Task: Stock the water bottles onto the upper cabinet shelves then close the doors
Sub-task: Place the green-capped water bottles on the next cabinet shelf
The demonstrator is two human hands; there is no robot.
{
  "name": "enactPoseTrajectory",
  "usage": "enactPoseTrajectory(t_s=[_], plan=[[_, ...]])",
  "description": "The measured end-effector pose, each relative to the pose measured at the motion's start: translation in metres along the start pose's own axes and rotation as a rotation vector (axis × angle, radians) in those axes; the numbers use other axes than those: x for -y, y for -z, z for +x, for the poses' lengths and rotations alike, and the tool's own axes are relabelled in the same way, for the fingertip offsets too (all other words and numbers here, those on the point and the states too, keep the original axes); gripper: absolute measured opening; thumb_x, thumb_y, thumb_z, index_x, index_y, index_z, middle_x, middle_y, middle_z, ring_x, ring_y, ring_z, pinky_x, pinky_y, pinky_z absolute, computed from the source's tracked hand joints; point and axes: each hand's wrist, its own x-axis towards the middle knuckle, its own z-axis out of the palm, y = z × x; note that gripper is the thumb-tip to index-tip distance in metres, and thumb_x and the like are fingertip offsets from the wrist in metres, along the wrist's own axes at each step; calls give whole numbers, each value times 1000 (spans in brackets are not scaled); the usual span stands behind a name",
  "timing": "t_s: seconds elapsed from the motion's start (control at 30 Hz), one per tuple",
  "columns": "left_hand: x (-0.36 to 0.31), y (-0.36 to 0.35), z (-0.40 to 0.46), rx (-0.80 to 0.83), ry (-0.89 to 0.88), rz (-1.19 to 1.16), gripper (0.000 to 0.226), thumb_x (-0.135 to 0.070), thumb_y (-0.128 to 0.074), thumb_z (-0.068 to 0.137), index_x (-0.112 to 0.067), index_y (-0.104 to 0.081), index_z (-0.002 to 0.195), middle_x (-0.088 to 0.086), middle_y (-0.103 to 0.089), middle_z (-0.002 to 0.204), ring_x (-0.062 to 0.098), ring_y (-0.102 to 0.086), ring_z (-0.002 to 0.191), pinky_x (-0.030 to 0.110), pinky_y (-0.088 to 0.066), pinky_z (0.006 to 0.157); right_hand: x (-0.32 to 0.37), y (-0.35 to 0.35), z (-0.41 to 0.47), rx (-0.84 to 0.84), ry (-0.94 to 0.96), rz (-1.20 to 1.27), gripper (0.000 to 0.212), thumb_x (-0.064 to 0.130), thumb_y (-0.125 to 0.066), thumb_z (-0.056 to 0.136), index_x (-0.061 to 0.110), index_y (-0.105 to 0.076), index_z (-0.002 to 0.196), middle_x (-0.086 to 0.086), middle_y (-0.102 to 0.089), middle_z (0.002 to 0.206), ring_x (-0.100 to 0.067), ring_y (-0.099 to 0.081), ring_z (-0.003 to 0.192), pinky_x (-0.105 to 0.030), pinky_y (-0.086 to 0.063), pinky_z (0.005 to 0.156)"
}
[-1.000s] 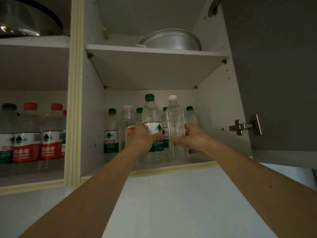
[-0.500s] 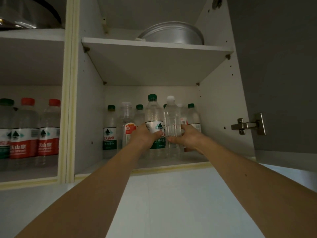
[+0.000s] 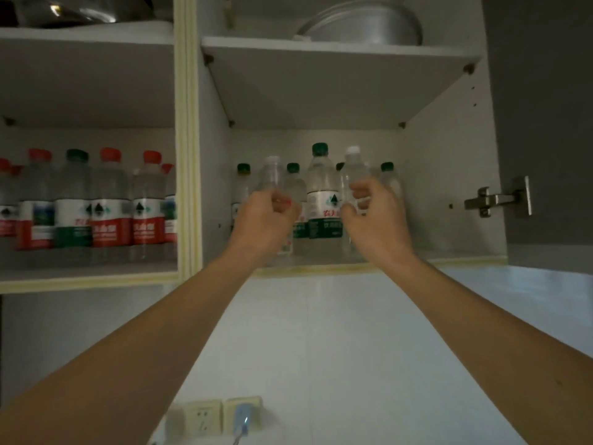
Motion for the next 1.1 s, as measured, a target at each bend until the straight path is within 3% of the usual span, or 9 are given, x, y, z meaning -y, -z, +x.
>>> enactPoseTrajectory(t_s=[0.1,0.13,0.3,0.47,0.63,0.77,0.87,0.97,1.1], plan=[[4,39,-45,-49,-59,-103,8,-25,-67,96,-18,-69,99,2,-73,86,19,-72,80,28,-60,64,20,-7,-51,44,39,168,22,14,-65,92,23,-63,112,6,-65,107,1,-61,91,-10,-50,80],[8,51,-63,-59,-85,-104,6,-23,-65,97,-19,-69,96,0,-73,81,17,-72,74,26,-59,60,25,-10,-71,62,45,215,19,13,-65,92,24,-64,107,7,-66,103,2,-61,89,-7,-48,76],[55,96,-157,-26,-17,-49,12,-22,-58,101,-17,-69,99,1,-72,78,19,-71,70,25,-57,58,35,-45,-180,195,47,343,13,7,-66,91,17,-69,99,11,-68,92,-4,-64,85,-11,-49,73],[134,125,-244,7,291,63,13,-23,-58,101,-17,-69,98,0,-73,78,19,-71,69,30,-58,59,19,-105,-284,534,-180,367,12,13,-65,91,22,-70,94,15,-69,90,-1,-64,82,-8,-46,66],[218,137,-343,173,620,227,14,-26,-59,100,-18,-69,93,-1,-73,77,14,-71,68,31,-60,60,-17,-159,-391,905,-448,257,9,22,-66,89,28,-72,93,15,-70,87,3,-64,75,-9,-45,55],[273,137,-419,356,842,316,16,-27,-60,99,-14,-69,94,2,-72,84,16,-70,74,33,-60,65,-45,-182,-476,1160,-661,139,16,24,-65,89,26,-72,104,9,-71,95,-5,-65,78,-18,-45,62],[305,133,-462,468,953,388,15,-25,-64,96,-11,-70,93,5,-71,91,23,-68,83,41,-59,78,-60,-191,-528,1285,-809,67,30,25,-67,90,17,-68,118,2,-68,109,-10,-63,90,-20,-46,68],[329,126,-491,576,1019,451,15,-27,-68,91,-13,-64,95,4,-68,100,22,-65,95,35,-53,83,-68,-199,-565,1336,-895,-11,43,29,-69,90,13,-60,129,0,-60,110,-13,-58,93,-21,-44,68],[350,107,-513,755,1049,548,24,-28,-69,91,-10,-62,106,11,-63,112,26,-59,98,16,-35,61,-73,-205,-596,1353,-1012,-35,52,31,-70,90,9,-54,134,-9,-61,124,-18,-59,94,-24,-45,63]])
